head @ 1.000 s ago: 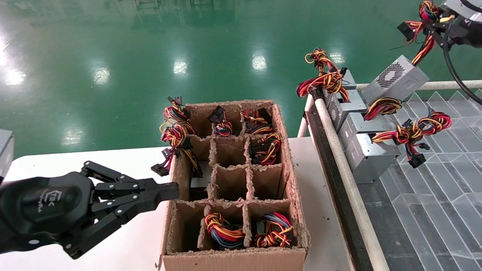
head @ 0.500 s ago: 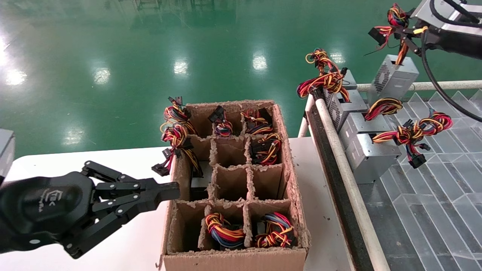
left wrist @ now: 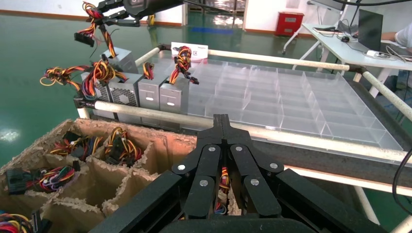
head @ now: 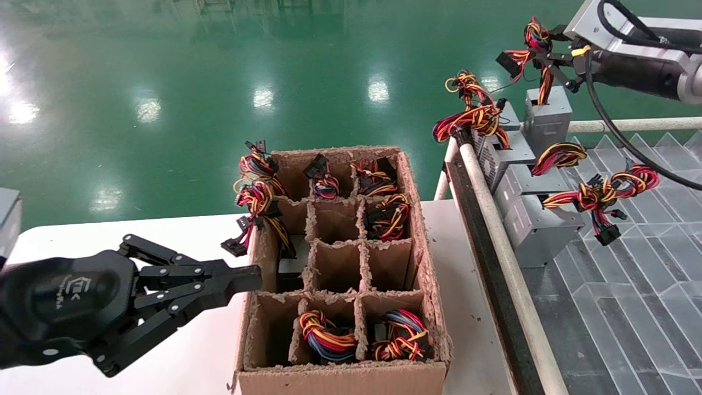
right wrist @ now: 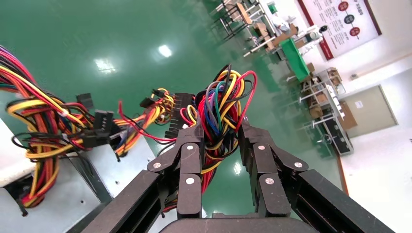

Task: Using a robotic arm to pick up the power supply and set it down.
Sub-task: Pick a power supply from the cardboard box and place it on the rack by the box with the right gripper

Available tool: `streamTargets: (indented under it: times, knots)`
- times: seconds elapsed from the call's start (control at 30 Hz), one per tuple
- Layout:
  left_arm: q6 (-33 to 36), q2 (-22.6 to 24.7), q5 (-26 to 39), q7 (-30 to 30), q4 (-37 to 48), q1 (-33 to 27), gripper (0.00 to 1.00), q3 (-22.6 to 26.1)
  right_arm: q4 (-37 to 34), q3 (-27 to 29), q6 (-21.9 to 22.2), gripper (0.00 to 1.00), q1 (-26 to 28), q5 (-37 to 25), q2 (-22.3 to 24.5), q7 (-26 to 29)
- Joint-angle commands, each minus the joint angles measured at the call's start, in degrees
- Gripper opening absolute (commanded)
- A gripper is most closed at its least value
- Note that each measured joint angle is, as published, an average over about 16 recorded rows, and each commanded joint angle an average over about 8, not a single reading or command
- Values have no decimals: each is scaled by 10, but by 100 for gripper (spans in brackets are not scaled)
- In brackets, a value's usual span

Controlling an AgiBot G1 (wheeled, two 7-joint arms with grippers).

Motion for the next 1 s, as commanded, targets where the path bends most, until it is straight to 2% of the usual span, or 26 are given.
streamTargets:
  times: [0.03, 0.37, 0.7, 0.97, 1.0]
  knots:
    - [0, 0, 0, 0, 0, 0, 0, 0, -2, -1, -3, 0, 0, -1, -3, 0]
    - [0, 0, 0, 0, 0, 0, 0, 0, -16, 4, 7, 0, -2, 6, -10, 17]
    - [0, 0, 0, 0, 0, 0, 0, 0, -21, 0, -12, 0, 1, 0, -13, 37]
    - [0, 0, 0, 0, 0, 0, 0, 0, -29, 2, 22, 0, -12, 4, -13, 51]
    - [0, 0, 0, 0, 0, 0, 0, 0, -30, 4, 28, 2, -16, 6, -14, 53]
